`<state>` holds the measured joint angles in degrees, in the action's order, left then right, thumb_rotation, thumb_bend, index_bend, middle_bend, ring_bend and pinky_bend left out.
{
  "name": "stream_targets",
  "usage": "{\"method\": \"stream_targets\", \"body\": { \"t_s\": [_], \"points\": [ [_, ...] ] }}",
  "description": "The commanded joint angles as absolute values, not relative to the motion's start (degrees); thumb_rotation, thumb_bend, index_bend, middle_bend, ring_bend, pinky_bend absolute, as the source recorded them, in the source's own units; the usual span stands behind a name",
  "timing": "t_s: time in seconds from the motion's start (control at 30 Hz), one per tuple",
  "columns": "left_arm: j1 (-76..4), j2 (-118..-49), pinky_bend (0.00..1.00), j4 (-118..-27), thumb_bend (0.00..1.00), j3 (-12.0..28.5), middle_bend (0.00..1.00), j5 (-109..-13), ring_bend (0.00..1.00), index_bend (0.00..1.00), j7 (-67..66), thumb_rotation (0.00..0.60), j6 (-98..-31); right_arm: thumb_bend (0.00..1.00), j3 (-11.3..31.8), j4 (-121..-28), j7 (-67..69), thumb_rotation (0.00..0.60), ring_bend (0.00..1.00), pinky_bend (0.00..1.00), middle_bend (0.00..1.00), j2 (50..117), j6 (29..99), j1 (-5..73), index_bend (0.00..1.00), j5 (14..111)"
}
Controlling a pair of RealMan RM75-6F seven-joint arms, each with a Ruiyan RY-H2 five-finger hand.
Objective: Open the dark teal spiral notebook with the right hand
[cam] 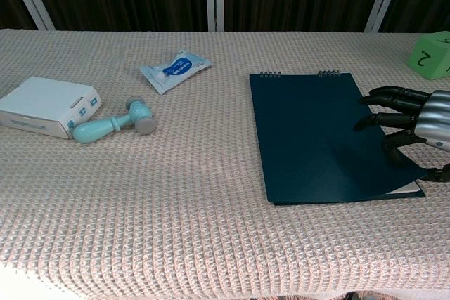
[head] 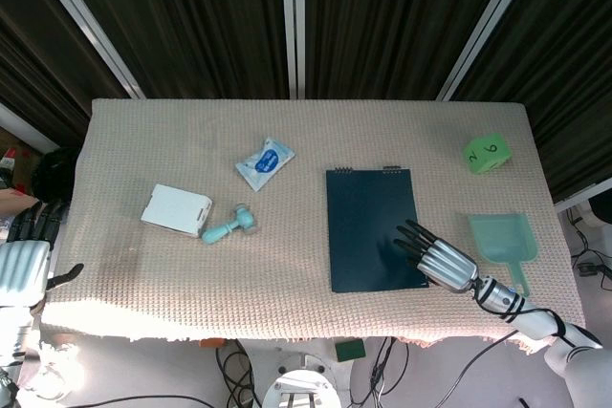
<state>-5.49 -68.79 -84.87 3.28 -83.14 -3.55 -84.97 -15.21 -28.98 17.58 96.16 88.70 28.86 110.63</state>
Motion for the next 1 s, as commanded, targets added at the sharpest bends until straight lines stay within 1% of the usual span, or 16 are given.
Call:
{"method": "stream_targets", "body": {
  "t_s": [0.03, 0.37, 0.47, 0.6, 0.77, 1.0],
  "points": [
    [-5.4, -68.7, 0.09, -85.3, 0.1, 3.2, 0.06, -82.7, 0.01, 0.08, -4.0, 0.599, -84.7, 0.39, -15.2, -28.9, 17.7, 0.6, 0.0, 0.0, 0.18, 96.2, 88.6, 28.9, 0.85, 110.6],
    [-4.9, -68.4, 0.09, -86.4, 0.1, 3.1, 0.06, -82.6, 0.01, 0.08, -4.9, 0.598, -85.0, 0.39, -15.4, -28.4, 17.8, 0.6, 0.0, 0.0, 0.18, 96.3, 89.4, 28.6, 0.86, 110.8],
    [-5.1, -68.2, 0.09, -86.8, 0.1, 3.1, 0.06, -82.6, 0.01, 0.08, -5.1, 0.598, -84.7, 0.41, -15.4, -28.3, 17.9, 0.6, 0.0, 0.0, 0.18, 96.4, 89.5, 28.4, 0.87, 110.7],
    [-5.0, -68.0, 0.09, -87.2, 0.1, 3.0, 0.06, -82.8, 0.01, 0.08, -5.5, 0.6, -84.7, 0.47, -15.5, -28.9, 18.5, 0.6, 0.0, 0.0, 0.2, 96.2, 90.6, 28.3, 0.91, 111.0],
    [-4.9, -68.0, 0.09, -87.5, 0.1, 2.8, 0.06, -83.1, 0.01, 0.08, -5.5, 0.599, -84.9, 0.49, -15.8, -30.0, 19.9, 0.6, 0.0, 0.0, 0.23, 95.6, 92.3, 28.0, 0.98, 111.3],
    [-5.0, -68.0, 0.09, -87.7, 0.1, 2.7, 0.06, -83.6, 0.01, 0.08, -5.7, 0.599, -84.9, 0.52, -16.5, -32.9, 19.2, 0.6, 0.0, 0.0, 0.23, 93.6, 93.3, 27.4, 1.0, 112.1]
  ]
}}
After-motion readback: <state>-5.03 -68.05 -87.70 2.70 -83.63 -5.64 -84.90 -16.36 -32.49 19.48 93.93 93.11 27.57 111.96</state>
